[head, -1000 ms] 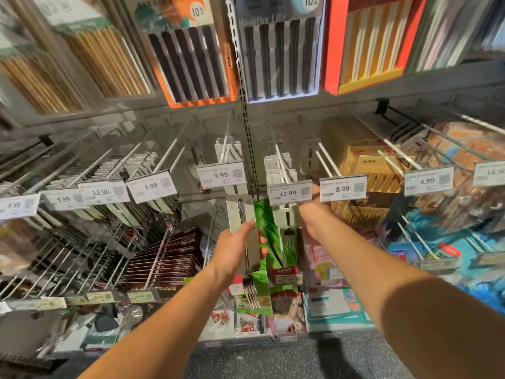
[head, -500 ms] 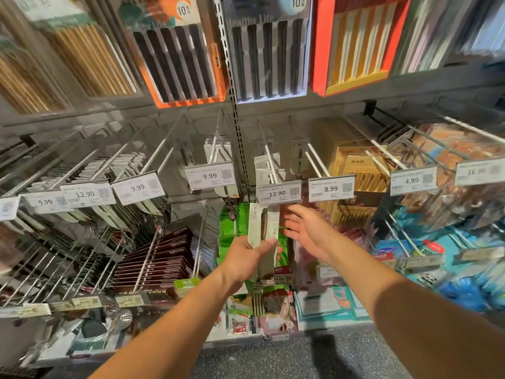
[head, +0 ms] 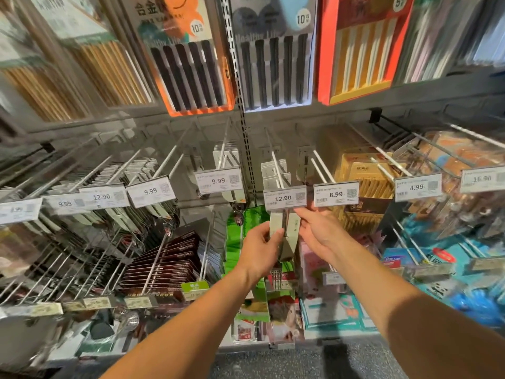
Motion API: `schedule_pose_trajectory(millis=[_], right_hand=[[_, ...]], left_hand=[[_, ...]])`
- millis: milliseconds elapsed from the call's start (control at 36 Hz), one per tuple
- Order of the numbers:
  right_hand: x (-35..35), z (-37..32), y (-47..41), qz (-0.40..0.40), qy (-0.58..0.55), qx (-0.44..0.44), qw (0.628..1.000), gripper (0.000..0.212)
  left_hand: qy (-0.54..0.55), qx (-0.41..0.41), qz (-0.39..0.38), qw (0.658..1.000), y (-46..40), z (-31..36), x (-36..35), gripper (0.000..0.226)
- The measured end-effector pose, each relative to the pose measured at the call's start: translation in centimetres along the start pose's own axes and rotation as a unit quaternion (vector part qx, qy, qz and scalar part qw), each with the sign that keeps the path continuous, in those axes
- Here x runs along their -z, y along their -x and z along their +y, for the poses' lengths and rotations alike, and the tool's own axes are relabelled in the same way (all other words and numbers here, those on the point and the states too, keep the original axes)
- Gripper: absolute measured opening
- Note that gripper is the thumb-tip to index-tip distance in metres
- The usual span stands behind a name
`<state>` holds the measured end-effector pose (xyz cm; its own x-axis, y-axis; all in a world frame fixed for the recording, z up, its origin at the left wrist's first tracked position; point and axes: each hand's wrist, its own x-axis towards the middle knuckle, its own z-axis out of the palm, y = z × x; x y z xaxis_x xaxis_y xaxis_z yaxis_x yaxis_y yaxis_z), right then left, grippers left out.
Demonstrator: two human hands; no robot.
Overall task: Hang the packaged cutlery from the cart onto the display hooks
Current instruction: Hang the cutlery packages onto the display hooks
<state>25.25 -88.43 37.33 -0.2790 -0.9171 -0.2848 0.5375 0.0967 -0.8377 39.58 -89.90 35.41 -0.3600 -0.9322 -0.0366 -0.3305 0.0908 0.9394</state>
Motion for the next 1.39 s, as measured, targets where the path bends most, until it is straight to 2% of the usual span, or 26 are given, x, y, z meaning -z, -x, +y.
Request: schedule_pose_trajectory(millis=[83,250,556,667,861,1111,1222,1333,1389], right_hand=[[-0.2,0.0,-0.1,0.001,-0.025,-0.006,1.0,0.016],[-0.5,-0.3,-0.3,-0.026,0.01,-0.008,1.0,0.021],[-0.6,-0.1,-0.6,-0.027,0.033,0.004,0.999,0.028],[-0.4,-0.1,-1.0,-0.037,0.034,0.005,0.999,0.032],[-0.6,0.0,-0.8,-0.034,0.017,0.019,0.999,0.033],[0.3,-0.2,-0.4,-0.037,0.031,0.018,0.999,0.027],[0.0,-0.3,-0.3,-0.033,0.045,0.022,0.998,0.027],[-0.5,-0.4,-0.1,-0.021,0.059,0.048,0.997,0.026],[-0.6,-0.4,-0.1,-0.015,0.067,0.048,0.996,0.026]], left_hand=[[-0.002,-0.021,0.004,1.0,-0.1,0.1,0.1,0.02],[0.025,-0.043,0.032,0.998,-0.7,0.4,0.1,0.018],[-0.039,-0.063,0.021,0.997,-1.5,0.0,-0.4,0.018],[-0.094,-0.072,0.031,0.992,-1.3,0.4,-0.5,0.029],[-0.095,-0.093,0.043,0.99,-0.9,0.7,-0.5,0.029],[-0.126,-0.063,0.031,0.99,-0.8,1.5,-1.2,0.032],[-0.122,-0.064,0.048,0.989,-0.6,1.5,-1.1,0.032],[-0.111,-0.073,0.048,0.99,-0.3,1.8,-1.0,0.02],[-0.112,-0.07,0.051,0.99,-0.3,1.7,-1.1,0.02]])
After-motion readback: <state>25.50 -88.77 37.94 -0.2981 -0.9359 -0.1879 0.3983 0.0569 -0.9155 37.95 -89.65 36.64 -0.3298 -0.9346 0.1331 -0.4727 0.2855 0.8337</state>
